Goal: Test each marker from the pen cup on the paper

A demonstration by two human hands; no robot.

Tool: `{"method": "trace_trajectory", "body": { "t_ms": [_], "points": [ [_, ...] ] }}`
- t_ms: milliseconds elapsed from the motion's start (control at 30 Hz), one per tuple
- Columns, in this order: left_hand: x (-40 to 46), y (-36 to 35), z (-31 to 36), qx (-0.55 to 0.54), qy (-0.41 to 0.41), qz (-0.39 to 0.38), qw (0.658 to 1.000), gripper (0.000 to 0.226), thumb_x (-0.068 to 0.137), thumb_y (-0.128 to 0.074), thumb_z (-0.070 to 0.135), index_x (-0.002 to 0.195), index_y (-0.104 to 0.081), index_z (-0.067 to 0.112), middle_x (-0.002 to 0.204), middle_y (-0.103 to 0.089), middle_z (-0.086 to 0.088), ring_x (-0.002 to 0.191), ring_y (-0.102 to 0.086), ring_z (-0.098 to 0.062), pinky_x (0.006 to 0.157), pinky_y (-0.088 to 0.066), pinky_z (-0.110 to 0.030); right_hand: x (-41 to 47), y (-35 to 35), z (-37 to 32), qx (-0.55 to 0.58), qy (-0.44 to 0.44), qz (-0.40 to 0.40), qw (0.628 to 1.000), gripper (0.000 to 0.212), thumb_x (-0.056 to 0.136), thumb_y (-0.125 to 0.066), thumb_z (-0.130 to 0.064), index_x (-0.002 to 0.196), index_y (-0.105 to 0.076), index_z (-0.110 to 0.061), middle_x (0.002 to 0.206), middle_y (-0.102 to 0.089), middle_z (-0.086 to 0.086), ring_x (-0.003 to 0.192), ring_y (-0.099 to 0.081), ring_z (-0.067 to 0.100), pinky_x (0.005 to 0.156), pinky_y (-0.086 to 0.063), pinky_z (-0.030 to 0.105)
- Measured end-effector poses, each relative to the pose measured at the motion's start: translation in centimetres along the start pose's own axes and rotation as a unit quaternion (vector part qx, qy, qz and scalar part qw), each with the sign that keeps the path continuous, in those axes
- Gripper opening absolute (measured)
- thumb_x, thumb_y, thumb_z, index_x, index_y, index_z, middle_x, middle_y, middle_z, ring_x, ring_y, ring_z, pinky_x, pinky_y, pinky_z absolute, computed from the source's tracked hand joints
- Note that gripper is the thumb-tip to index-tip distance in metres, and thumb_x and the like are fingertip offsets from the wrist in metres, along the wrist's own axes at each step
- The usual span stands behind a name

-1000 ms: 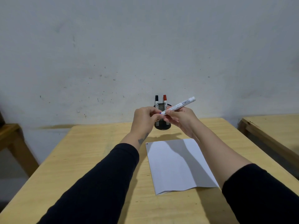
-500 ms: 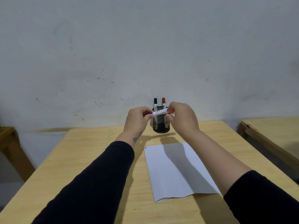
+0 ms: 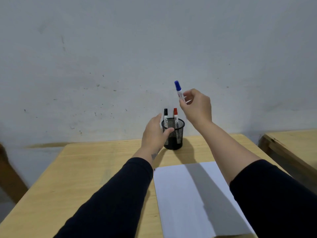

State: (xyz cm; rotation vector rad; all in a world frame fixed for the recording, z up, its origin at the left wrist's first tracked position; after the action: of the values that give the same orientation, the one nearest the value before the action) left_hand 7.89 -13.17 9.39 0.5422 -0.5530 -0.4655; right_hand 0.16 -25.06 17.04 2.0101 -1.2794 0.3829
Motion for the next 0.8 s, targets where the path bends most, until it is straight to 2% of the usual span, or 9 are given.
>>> {"method": "trace_trajectory", "body": {
  "t_ms": [67,133,267,367,500,600,667,700,800],
  "points": [
    [0.4,-1.4,-0.5,-0.008,0.022,-0.004,1.000,0.078,0.083,-0.071,0.029,0.146,-0.030,0.010,0.148,-0.040,-0.006,0.137,-0.036,-0.020,0.106,-0.030,-0.028,1.1,-1.2,0.2,0.031,-0.037,-0.015,0.999,0.020,0.086,-0.064,-0.032,0.093,-0.068,-0.014,0.080,-0.067,-0.002,0.072,-0.064,0.016,0.071,-0.053,0.032],
    [0.9,-2.7,-1.2,-0.027,0.047,-0.006,0.998,0.083,0.080,-0.073,0.030,0.146,-0.028,0.010,0.149,-0.038,-0.005,0.137,-0.035,-0.019,0.105,-0.030,-0.027,1.6,-2.7,1.0,0.008,-0.058,-0.049,0.997,0.021,0.086,-0.063,-0.032,0.092,-0.069,-0.013,0.081,-0.068,0.000,0.075,-0.065,0.016,0.073,-0.052,0.029],
    [1.7,-4.7,-2.8,-0.047,0.038,0.004,0.998,0.066,0.071,-0.077,0.030,0.129,-0.045,0.022,0.124,-0.056,0.001,0.118,-0.051,-0.018,0.092,-0.045,-0.031,1.6,-5.9,3.4,-0.064,-0.101,-0.122,0.985,0.017,0.085,-0.062,-0.025,0.080,-0.070,-0.011,0.078,-0.067,0.005,0.074,-0.062,0.023,0.067,-0.047,0.025],
    [1.7,-5.3,-3.5,-0.088,0.033,0.011,0.996,0.065,0.073,-0.076,0.025,0.130,-0.045,0.029,0.119,-0.058,0.007,0.110,-0.053,-0.010,0.091,-0.048,-0.031,1.5,-7.5,4.5,-0.118,-0.115,-0.171,0.971,0.018,0.083,-0.060,-0.018,0.065,-0.058,-0.013,0.082,-0.067,0.010,0.073,-0.059,0.027,0.061,-0.041,0.026],
    [1.3,-5.8,-4.1,-0.142,0.039,0.022,0.989,0.076,0.074,-0.077,0.020,0.138,-0.038,0.031,0.123,-0.053,0.012,0.114,-0.057,-0.012,0.097,-0.048,-0.033,1.3,-8.7,4.7,-0.194,-0.089,-0.191,0.958,0.011,0.083,-0.056,-0.009,0.073,-0.052,-0.012,0.095,-0.067,0.015,0.072,-0.051,0.028,0.060,-0.035,0.028],
    [1.6,-6.0,-4.1,-0.149,0.039,0.017,0.988,0.076,0.076,-0.076,0.018,0.140,-0.037,0.027,0.121,-0.050,0.013,0.114,-0.057,-0.014,0.097,-0.048,-0.034,1.2,-9.1,4.4,-0.221,-0.081,-0.196,0.952,0.007,0.084,-0.056,-0.006,0.080,-0.052,-0.009,0.102,-0.064,0.014,0.084,-0.060,0.032,0.063,-0.037,0.029],
    [1.6,-5.7,-3.9,-0.140,0.042,0.018,0.989,0.070,0.075,-0.077,0.020,0.135,-0.042,0.026,0.120,-0.055,0.009,0.112,-0.058,-0.014,0.095,-0.049,-0.034,1.1,-8.8,4.1,-0.224,-0.083,-0.194,0.951,0.007,0.084,-0.057,-0.003,0.089,-0.057,-0.008,0.098,-0.062,0.014,0.093,-0.063,0.032,0.064,-0.039,0.029],
    [1.5,-5.4,-3.6,-0.125,0.043,0.015,0.991,0.069,0.075,-0.078,0.022,0.134,-0.043,0.025,0.120,-0.056,0.008,0.112,-0.056,-0.013,0.093,-0.047,-0.030,1.1,-8.6,3.9,-0.224,-0.083,-0.196,0.951,0.008,0.083,-0.057,-0.002,0.086,-0.056,-0.009,0.094,-0.061,0.013,0.093,-0.064,0.032,0.064,-0.040,0.029],
    [1.9,-4.3,-2.7,-0.066,0.038,-0.021,0.997,0.084,0.078,-0.077,0.027,0.146,-0.029,0.014,0.134,-0.049,0.002,0.125,-0.044,-0.013,0.091,-0.032,-0.019,1.8,-7.5,3.3,-0.210,-0.089,-0.190,0.955,0.010,0.080,-0.057,0.000,0.078,-0.061,-0.009,0.074,-0.058,0.010,0.076,-0.059,0.030,0.056,-0.039,0.024]
  ]
}}
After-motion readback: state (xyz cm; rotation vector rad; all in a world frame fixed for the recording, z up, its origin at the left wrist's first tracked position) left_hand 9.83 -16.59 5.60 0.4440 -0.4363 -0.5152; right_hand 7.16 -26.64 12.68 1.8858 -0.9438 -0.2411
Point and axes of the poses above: each hand's wrist, its own x-axis towards the middle knuckle, its own y-axis out of the back of the hand, z = x × y, the point moved 3 cm from there along x, towards the middle knuckle
